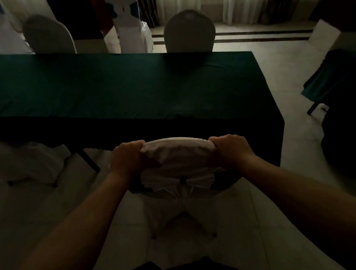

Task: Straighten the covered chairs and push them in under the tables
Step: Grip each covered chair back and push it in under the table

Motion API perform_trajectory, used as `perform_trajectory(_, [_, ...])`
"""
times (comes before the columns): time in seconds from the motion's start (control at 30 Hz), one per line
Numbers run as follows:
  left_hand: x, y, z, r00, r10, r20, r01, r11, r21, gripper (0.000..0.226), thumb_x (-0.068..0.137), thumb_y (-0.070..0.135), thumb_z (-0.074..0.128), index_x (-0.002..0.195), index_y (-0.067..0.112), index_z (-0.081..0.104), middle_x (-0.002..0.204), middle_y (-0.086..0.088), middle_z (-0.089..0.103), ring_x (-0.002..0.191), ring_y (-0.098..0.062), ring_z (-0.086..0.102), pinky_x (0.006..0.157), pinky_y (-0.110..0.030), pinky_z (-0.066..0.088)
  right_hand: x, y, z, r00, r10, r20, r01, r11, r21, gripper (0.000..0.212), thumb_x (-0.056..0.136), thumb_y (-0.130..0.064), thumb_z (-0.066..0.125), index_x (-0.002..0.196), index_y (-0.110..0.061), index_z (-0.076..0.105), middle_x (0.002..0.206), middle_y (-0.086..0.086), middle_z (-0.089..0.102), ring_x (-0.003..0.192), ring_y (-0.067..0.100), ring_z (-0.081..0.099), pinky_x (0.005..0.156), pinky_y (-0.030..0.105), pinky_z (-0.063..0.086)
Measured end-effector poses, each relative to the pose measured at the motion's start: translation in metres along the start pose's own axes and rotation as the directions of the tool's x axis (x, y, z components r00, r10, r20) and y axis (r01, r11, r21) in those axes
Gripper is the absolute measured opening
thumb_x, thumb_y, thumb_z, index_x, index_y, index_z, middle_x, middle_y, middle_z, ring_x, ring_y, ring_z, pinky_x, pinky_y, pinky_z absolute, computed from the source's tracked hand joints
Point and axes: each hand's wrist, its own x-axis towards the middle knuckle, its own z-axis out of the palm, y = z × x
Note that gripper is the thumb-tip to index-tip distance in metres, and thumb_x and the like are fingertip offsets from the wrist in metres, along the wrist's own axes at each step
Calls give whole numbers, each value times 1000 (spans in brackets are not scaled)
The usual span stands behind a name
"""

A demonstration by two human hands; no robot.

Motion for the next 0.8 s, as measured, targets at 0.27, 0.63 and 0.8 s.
perform_trajectory(0.27, [33,-22,49,997,-10,71,5,998,63,52,55,65,82,64,17,62,64,-9,66,56,-29,64,49,-31,43,40,15,46,999,-21,32,23,999,-46,37,68,-63,65,84,-32,53,72,-4,63,55,18,57,49,27,30])
perform_trajectory(0.63, [119,-72,81,996,28,82,-28,1000,-9,41,66,60,77,67,25,57,68,-1,64,62,-26,63,53,-28,34,130,18,65,992,105,72,-99,992,-82,37,71,-60,68,86,-30,52,80,-3,64,63,20,60,53,29,36])
perform_trajectory(0.8, [161,-91,89,996,64,65,-64,998,-9,41,68,62,73,65,26,54,66,-1,63,58,-24,62,53,-27,31,175,20,69,976,194,96,-182,976,-119,41,68,-63,69,81,-36,41,82,-6,63,66,17,59,55,30,37])
